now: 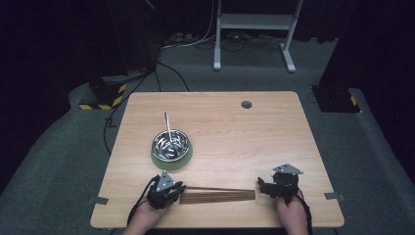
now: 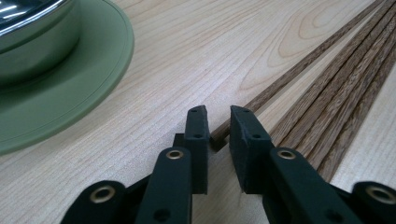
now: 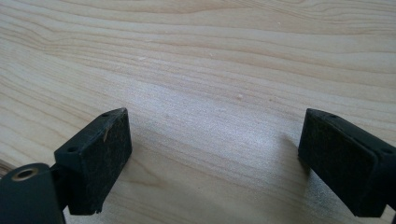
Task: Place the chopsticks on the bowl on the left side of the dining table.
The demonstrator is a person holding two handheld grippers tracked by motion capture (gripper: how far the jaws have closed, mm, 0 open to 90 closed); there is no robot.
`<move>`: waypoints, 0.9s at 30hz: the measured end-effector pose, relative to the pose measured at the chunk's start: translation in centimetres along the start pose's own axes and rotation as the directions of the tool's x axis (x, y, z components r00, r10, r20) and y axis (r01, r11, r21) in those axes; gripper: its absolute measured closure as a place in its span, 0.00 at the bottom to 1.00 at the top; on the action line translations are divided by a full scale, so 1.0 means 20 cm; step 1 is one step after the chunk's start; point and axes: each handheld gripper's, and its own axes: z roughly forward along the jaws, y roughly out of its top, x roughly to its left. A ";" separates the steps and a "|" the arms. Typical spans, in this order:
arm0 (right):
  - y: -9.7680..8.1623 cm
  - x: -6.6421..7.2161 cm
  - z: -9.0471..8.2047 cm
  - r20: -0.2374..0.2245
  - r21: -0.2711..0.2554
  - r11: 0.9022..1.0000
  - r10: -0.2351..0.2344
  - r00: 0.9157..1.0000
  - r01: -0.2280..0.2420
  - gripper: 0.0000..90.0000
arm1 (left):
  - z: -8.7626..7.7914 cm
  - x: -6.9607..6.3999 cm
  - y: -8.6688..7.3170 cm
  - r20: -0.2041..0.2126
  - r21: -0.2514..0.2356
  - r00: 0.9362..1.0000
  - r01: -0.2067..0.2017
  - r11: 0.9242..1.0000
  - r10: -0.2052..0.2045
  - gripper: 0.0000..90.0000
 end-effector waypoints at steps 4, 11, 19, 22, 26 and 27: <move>0.00 0.00 0.00 -0.001 0.001 1.000 0.001 1.000 -0.001 0.10 | 0.00 0.00 0.00 -0.005 -0.001 1.000 -0.001 1.000 0.001 0.89; 0.00 0.00 0.00 0.000 -0.001 1.000 -0.002 1.000 0.002 0.10 | 0.00 0.00 0.00 -0.010 0.002 1.000 0.001 1.000 -0.001 0.94; 0.00 0.00 0.00 0.002 -0.003 1.000 -0.002 1.000 0.002 0.10 | 0.01 0.01 0.03 -0.011 -0.005 1.000 0.007 1.000 -0.007 0.78; 0.00 0.00 0.00 0.006 -0.008 1.000 -0.002 1.000 0.002 0.10 | 0.01 0.01 0.04 -0.002 -0.004 1.000 -0.008 1.000 0.008 0.75; 0.00 0.00 0.00 0.002 -0.005 1.000 -0.013 1.000 0.013 0.10 | 0.06 0.00 0.07 0.028 0.010 0.999 -0.043 0.999 0.043 0.73; 0.00 0.00 0.00 0.001 -0.005 1.000 -0.012 1.000 0.012 0.10 | 0.07 0.00 0.07 0.038 0.013 0.998 -0.045 0.999 0.044 0.73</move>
